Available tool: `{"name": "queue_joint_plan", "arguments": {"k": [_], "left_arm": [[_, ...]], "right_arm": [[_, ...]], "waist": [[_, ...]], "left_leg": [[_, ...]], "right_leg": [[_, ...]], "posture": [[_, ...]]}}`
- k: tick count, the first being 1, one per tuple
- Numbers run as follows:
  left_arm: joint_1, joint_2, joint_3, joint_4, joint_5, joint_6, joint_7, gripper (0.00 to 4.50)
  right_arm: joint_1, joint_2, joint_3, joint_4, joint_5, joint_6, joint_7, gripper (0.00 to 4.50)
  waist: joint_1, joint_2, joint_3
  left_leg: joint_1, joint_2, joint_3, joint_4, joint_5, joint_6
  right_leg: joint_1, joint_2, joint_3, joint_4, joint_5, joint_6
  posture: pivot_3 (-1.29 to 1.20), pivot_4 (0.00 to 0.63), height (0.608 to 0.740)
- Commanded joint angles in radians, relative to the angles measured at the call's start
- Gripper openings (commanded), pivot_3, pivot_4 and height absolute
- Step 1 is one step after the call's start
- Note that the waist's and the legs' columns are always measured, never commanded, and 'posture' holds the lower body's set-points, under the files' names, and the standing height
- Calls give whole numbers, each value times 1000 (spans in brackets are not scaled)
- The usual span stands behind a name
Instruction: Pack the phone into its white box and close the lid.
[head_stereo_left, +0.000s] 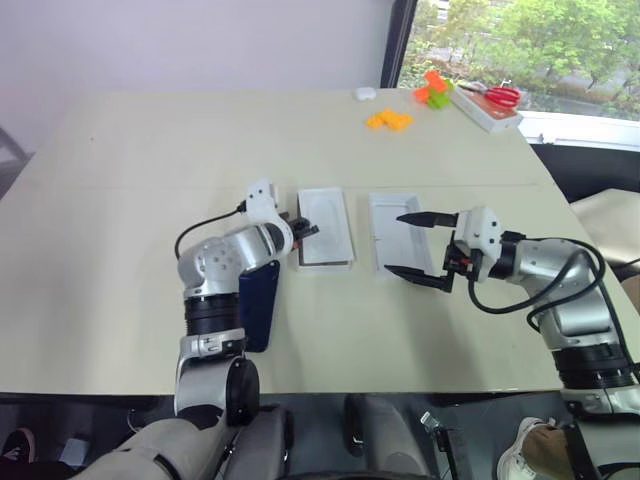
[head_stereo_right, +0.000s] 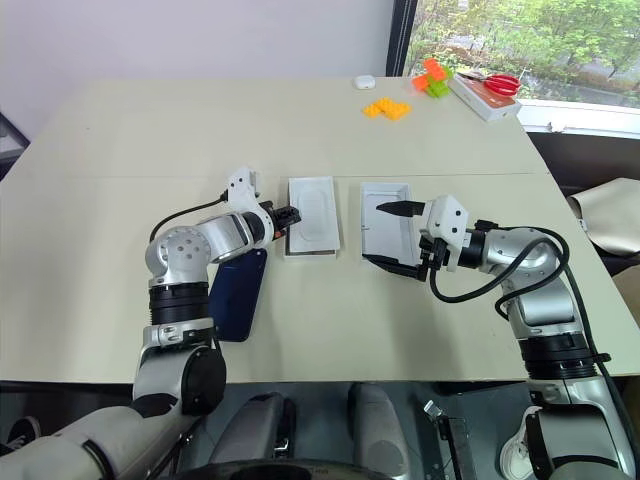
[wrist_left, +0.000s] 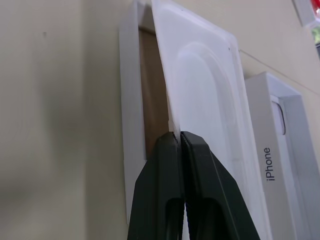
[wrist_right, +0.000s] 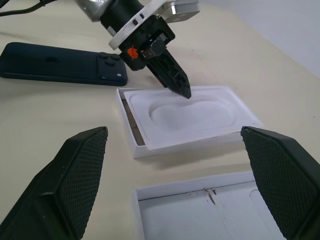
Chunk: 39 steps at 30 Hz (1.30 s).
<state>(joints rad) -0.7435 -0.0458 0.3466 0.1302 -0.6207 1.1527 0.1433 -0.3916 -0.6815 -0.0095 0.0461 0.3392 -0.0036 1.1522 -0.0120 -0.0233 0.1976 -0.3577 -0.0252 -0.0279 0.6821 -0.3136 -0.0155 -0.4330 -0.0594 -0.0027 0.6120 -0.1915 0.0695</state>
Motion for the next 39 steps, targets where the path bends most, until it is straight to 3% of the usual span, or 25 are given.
{"name": "queue_joint_plan", "arguments": {"k": [1, 12, 25, 28, 34, 39], "left_arm": [[14, 2, 2, -61, 1, 15, 16, 68], [10, 67, -28, -55, 17, 45, -39, 68], [30, 54, -15, -78, 11, 56, -50, 68], [34, 53, 0, -80, 3, 50, -52, 986], [-21, 93, 15, -80, -14, 79, -69, 3986], [-79, 155, 18, -92, -37, 147, -115, 3986]], "right_arm": [[-6, -1, -18, -25, 12, -5, -6, 4500], [-5, 5, -6, -21, 2, -13, -8, 4500], [-11, 9, -4, -17, 3, -12, -10, 4500], [-12, 10, -4, -16, 2, -13, -9, 4500], [-15, 11, -4, -14, 2, -13, -9, 4500], [-17, 11, -4, -8, 1, -14, -6, 4500]], "waist": [[1, 0, 0], [-1, 0, 0], [1, 0, 0], [1, 0, 0], [0, 0, 0], [-1, 0, 0]], "left_leg": [[0, 0, 0, 0, 0, 0], [1, 1, 0, 0, 0, 0], [0, 1, -1, 0, 0, -1], [0, 1, -1, 0, 0, 0], [1, 1, -1, 0, 0, -1], [1, 1, -1, 0, 1, -1]], "right_leg": [[0, 0, 0, 0, 0, 0], [1, 2, 0, 0, 0, 0], [1, 1, 0, 0, 0, 0], [1, 1, 0, 0, 0, 0], [1, 2, 0, 0, 0, 0], [1, 3, 0, 0, 0, 0]], "posture": [[0, 150, 740], [0, 150, 740], [0, 150, 740], [0, 150, 740], [0, 150, 740], [0, 150, 740]]}}
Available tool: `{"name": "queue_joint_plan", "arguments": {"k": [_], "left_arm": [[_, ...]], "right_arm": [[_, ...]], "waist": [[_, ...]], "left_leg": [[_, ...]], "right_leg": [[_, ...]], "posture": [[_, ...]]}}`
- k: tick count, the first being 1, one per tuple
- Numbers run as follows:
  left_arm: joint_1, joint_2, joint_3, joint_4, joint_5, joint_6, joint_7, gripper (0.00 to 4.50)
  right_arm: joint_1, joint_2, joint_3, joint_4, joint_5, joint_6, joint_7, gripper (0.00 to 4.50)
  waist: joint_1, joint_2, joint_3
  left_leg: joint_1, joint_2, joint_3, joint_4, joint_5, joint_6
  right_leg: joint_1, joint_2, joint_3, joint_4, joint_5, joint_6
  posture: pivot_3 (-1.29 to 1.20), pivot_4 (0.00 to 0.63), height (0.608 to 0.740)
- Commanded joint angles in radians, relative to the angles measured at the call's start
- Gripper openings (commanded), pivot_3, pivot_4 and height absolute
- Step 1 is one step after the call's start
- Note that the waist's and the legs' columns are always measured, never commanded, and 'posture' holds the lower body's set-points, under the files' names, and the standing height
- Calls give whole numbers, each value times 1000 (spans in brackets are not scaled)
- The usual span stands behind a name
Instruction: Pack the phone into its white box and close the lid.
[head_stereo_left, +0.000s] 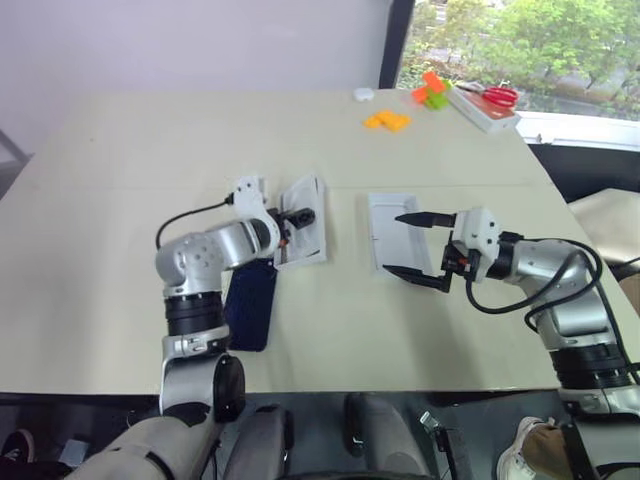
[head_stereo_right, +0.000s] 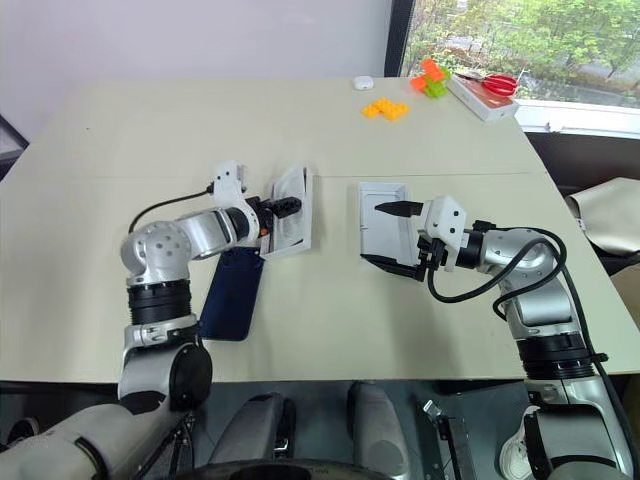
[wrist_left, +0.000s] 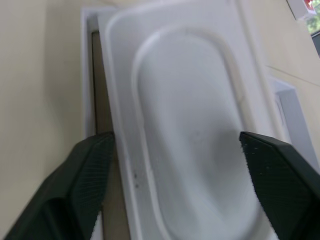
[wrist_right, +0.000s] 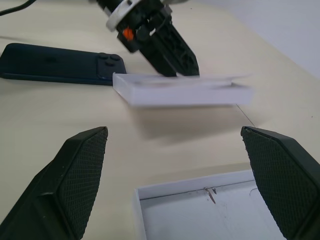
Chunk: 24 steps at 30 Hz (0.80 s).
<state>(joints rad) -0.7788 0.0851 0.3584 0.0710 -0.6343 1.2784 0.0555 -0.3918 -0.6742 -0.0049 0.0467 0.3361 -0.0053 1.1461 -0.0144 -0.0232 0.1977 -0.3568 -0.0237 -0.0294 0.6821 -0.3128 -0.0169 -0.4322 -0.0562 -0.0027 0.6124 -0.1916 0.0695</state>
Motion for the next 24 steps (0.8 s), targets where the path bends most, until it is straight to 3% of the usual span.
{"name": "queue_joint_plan", "arguments": {"k": [1, 8, 15, 18, 24], "left_arm": [[-50, 31, 5, -34, -18, 15, -30, 3986], [-80, 18, -4, -73, -39, 53, -58, 3986], [-25, 122, -164, -113, 26, -51, -193, 3986], [-16, 39, -76, -57, 5, -100, -142, 3191], [49, 11, -183, -26, 74, -151, -162, 51]], "right_arm": [[-18, 4, -9, -7, 4, -13, 0, 4500], [-21, 8, -6, 0, 1, -16, 0, 4500], [-23, 16, -3, 1, -3, -19, -2, 4500], [-23, 19, -3, 0, -4, -19, -2, 4500], [-19, 22, -6, -6, -4, -15, -8, 4500]], "waist": [[2, 0, 0], [4, 0, 0], [1, 0, 0], [4, 0, 0], [3, -1, 1]], "left_leg": [[0, 0, 0, 0, 0, 0], [-1, -2, 0, 0, 0, 0], [0, -1, 0, -1, 1, -2], [0, -1, 0, -1, 1, -3], [-1, -1, 0, -1, 1, -2]], "right_leg": [[0, 0, 0, 0, 0, 0], [0, -3, 0, -1, 0, 0], [0, -2, 0, -1, 0, 0], [0, -2, 0, 0, 0, 0], [0, -2, 0, 0, 0, 0]], "posture": [[0, 150, 740], [0, 150, 740], [0, 150, 740], [0, 150, 740], [0, 150, 740]]}}
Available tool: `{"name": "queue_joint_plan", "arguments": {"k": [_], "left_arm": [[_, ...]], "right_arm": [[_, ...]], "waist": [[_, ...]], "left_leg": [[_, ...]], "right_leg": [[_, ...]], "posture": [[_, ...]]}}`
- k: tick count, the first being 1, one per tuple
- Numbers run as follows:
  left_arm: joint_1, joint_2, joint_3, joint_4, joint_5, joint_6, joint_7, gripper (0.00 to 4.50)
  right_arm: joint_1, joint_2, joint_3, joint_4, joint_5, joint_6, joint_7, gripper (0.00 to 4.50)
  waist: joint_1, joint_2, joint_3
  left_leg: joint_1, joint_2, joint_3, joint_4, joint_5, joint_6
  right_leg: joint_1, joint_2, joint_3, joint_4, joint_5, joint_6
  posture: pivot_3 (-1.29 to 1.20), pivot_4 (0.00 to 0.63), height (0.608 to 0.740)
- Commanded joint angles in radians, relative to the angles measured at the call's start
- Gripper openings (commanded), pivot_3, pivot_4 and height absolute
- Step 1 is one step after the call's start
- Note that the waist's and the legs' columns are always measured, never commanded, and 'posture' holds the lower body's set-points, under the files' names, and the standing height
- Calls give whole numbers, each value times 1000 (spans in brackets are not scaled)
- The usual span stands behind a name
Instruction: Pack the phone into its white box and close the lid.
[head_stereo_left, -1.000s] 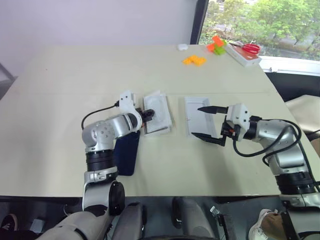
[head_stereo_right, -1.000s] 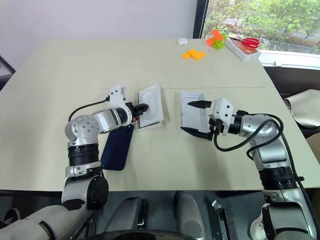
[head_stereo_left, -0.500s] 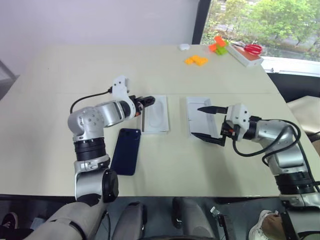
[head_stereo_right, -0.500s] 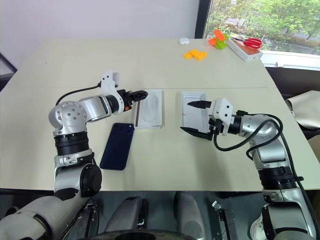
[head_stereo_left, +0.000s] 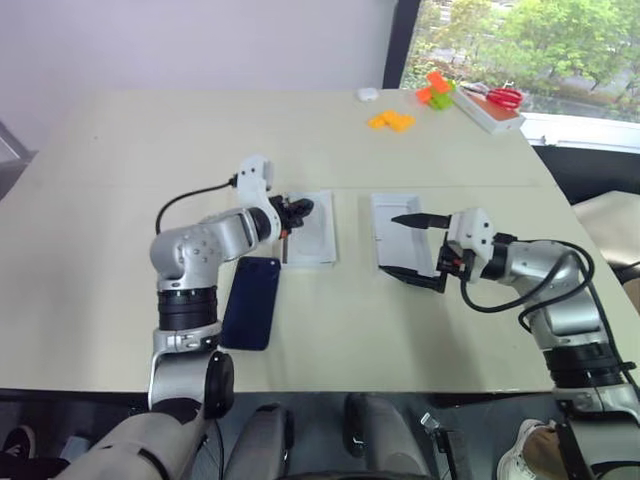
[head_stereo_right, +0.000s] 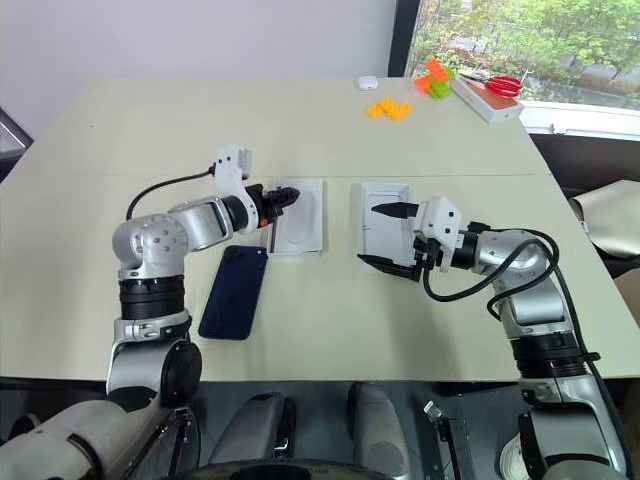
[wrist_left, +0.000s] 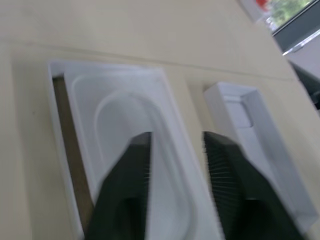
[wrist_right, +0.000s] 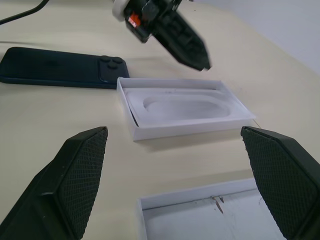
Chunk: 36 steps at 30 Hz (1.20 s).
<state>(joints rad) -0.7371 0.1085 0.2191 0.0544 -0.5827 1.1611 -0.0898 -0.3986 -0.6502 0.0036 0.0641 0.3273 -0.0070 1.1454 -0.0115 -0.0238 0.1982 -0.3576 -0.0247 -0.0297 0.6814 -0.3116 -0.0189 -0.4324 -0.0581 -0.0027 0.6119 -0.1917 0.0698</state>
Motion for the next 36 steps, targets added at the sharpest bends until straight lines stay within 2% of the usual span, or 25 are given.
{"name": "queue_joint_plan", "arguments": {"k": [1, 6, 10, 20, 36], "left_arm": [[9, -16, -57, -2, 33, -28, -9, 15], [10, -35, -53, 15, 53, -15, 17, 15], [15, 4, -111, 21, 128, -6, 39, 15], [-13, -3, -46, 44, 166, 1, 95, 15], [-80, 12, -17, -9, 174, 37, 76, 15]], "right_arm": [[-10, -1, -14, -26, 5, -13, -9, 4500], [-4, -1, -14, -36, 5, -9, -16, 4500], [3, -2, -15, -42, 7, -8, -22, 4500], [-2, 3, -13, -35, 9, -11, -26, 4500], [-4, 13, -6, -34, 5, -13, -32, 4500]], "waist": [[1, 0, 0], [1, 0, 0], [-1, 0, 0], [-1, 0, 0], [0, 0, 0]], "left_leg": [[0, 0, 0, 0, 0, 0], [0, 0, 0, 0, 0, 0], [0, 0, 0, 0, 0, 0], [0, 0, 0, 0, 0, 0], [0, 0, 0, 0, 0, 0]], "right_leg": [[0, 0, 0, 0, 0, 0], [0, 0, 0, 0, 0, 0], [0, 1, 0, 0, 0, 0], [0, 0, 0, 0, 0, 0], [0, 0, 0, 0, 0, 0]], "posture": [[0, 150, 740], [0, 150, 740], [0, 150, 740], [0, 150, 740], [0, 150, 740]]}}
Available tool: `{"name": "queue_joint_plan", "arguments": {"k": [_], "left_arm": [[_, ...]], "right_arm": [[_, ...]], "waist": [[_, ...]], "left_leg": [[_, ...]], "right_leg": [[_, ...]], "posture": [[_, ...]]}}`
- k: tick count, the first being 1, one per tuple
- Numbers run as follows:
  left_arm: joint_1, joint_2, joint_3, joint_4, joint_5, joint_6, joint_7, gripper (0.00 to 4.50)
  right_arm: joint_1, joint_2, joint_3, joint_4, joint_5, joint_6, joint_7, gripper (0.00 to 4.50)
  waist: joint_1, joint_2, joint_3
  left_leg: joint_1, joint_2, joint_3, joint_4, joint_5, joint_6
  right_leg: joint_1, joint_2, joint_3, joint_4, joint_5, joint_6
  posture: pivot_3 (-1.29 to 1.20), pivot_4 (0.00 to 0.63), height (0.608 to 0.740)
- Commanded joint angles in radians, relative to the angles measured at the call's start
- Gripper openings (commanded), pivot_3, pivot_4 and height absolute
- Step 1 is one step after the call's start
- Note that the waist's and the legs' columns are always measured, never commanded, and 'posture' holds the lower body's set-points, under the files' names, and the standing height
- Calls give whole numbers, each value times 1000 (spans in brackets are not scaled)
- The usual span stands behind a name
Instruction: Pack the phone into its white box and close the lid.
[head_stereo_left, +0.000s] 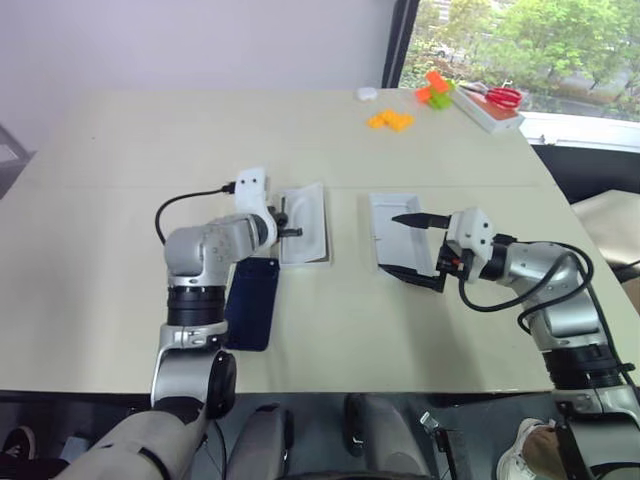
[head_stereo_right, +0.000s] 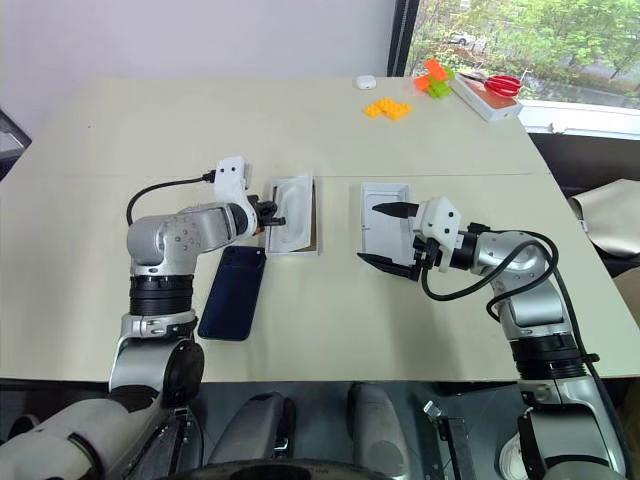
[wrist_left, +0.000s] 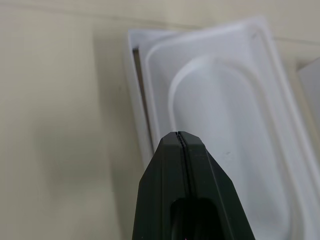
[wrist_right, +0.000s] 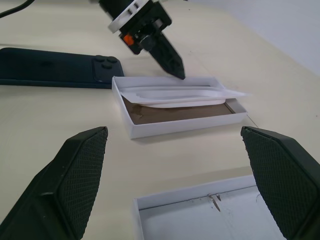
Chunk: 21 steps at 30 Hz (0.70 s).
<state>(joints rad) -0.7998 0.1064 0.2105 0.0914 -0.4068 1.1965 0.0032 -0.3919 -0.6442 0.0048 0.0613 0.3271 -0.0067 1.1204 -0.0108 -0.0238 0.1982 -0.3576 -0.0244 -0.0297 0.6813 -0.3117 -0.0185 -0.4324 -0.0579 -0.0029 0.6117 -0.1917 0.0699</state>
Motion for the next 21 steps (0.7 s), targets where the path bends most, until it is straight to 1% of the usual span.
{"name": "queue_joint_plan", "arguments": {"k": [1, 5, 9, 12, 14, 19, 21], "left_arm": [[-15, 19, -12, -49, 1, 2, -21, 15], [-26, 25, 20, -73, -24, -17, -49, 15], [2, 109, 8, -102, -39, -21, -136, 15], [38, 181, -24, -120, -30, -78, -218, 15], [48, 198, -5, -122, -50, -64, -244, 15], [76, 241, 3, -90, -36, -90, -277, 15], [114, 268, -24, -91, -20, -135, -310, 15]], "right_arm": [[-12, 7, -7, -31, 5, -13, -8, 4500], [-20, 12, -9, -26, -5, -21, -23, 4500], [-26, 15, -8, -31, -10, -15, -36, 4500], [-32, 18, -4, -21, -23, -12, -55, 4500], [-37, 24, 2, -20, -31, -21, -62, 4500], [-114, 77, 46, 9, -126, -14, -167, 4500], [-142, 108, 73, 17, -172, -15, -215, 4500]], "waist": [[-1, 0, 0], [-1, 0, 0], [-5, 0, 0], [-4, 0, 0], [-2, 0, 0], [-1, 0, 0], [-4, 0, 0]], "left_leg": [[0, 0, 0, 0, 0, 0], [0, 0, 0, 0, 0, 0], [0, 0, 0, 0, 0, 0], [1, 1, 0, -1, 0, 0], [0, 1, 0, -1, 0, 0], [0, 0, 0, 0, 0, 0], [0, 0, 0, 0, 0, 0]], "right_leg": [[0, 0, 0, 0, 0, 0], [0, 0, 0, 0, 0, 0], [0, 0, 0, 0, 0, 0], [0, 1, 0, 0, 0, 0], [0, 1, 0, 0, 0, 0], [0, 0, 0, 0, 0, 0], [-1, 0, 0, 1, 0, 0]], "posture": [[0, 150, 740], [0, 150, 740], [0, 150, 740], [0, 150, 740], [0, 150, 740], [0, 150, 740], [0, 150, 740]]}}
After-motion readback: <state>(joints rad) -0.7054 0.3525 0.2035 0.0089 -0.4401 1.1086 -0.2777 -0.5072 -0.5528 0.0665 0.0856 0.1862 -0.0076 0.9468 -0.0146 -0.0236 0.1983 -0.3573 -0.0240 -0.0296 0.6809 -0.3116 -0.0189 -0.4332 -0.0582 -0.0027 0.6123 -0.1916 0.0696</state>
